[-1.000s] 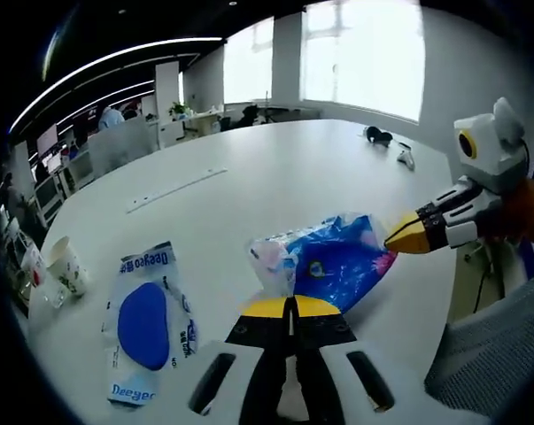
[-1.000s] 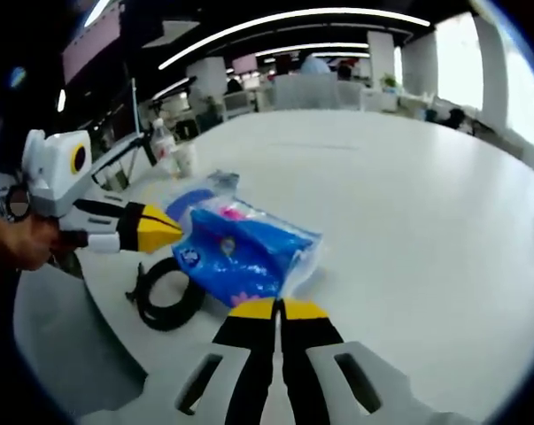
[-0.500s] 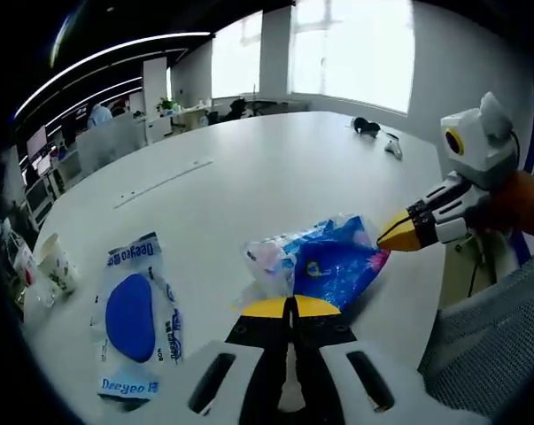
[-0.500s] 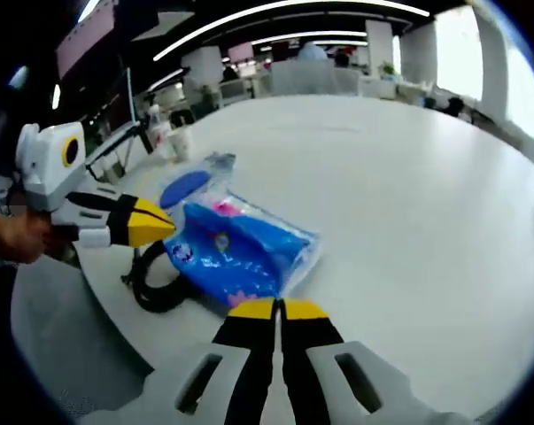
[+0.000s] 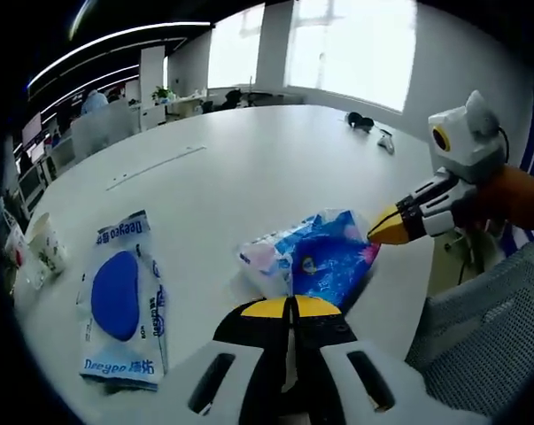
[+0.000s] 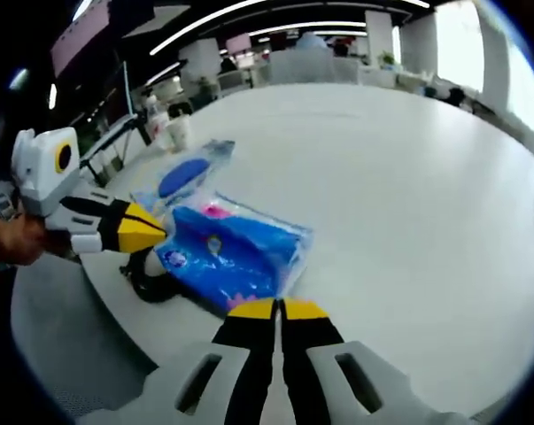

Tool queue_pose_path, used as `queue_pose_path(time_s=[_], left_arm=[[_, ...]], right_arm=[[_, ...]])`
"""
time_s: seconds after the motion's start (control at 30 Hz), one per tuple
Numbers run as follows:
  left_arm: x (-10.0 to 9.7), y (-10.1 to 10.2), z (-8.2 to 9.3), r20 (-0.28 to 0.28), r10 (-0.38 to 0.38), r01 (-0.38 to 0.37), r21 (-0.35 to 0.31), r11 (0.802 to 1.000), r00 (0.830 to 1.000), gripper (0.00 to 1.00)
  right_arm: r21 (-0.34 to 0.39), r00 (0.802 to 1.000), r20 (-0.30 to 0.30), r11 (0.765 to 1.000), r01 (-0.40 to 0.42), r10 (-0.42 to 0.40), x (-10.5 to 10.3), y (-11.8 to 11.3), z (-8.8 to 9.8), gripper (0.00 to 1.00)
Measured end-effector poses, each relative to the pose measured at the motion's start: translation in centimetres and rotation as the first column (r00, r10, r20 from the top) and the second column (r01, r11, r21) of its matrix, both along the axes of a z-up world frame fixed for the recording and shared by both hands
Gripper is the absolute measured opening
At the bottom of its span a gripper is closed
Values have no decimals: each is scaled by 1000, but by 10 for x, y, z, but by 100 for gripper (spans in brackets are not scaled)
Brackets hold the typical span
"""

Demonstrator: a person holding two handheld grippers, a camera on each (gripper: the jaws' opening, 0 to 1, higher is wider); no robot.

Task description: Arrange the tabletop items into an orderly group along one side of the table until the central work area is clear of visible clutter.

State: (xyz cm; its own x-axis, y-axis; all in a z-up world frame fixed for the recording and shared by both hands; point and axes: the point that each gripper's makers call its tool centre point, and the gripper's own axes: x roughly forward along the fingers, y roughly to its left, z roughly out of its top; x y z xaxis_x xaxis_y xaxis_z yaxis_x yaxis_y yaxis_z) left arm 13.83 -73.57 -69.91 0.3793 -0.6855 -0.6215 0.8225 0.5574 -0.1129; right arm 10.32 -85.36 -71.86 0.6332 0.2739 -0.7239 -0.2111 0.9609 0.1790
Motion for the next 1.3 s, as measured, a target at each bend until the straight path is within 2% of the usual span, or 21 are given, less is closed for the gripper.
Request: queue_pose_path(time_s=[0.33, 0.43, 0.73, 0.9, 1.2, 1.3], left_arm=[[-4, -1, -4, -14, -15, 15, 4, 1000, 1000, 1], [-6, -2, -7, -1, -31, 31, 15, 999, 1000, 1], [-6, 0, -8, 4, -30, 30, 14, 999, 1000, 4], [-3, 2, -7, 14, -23, 23, 12, 1000, 1000, 9], [7, 7, -2, 25, 23, -22, -21, 1000, 999, 25], [9, 8, 1, 30, 34, -33, -34, 999, 999, 29]], right_arm=[[-27, 1000, -22, 999, -18, 17, -4, -1, -7, 0], [-60, 999, -15, 997, -38, 38, -5, -3, -9, 0], [-65, 999, -8, 997, -34, 33, -5, -7, -10, 7], [-57, 1000, 13, 998, -22, 23, 1, -7, -6, 15], [-55, 998, 58, 998, 9, -6, 12, -12, 4, 26], [-64, 997, 79, 998, 16, -11, 16, -14, 9, 33]])
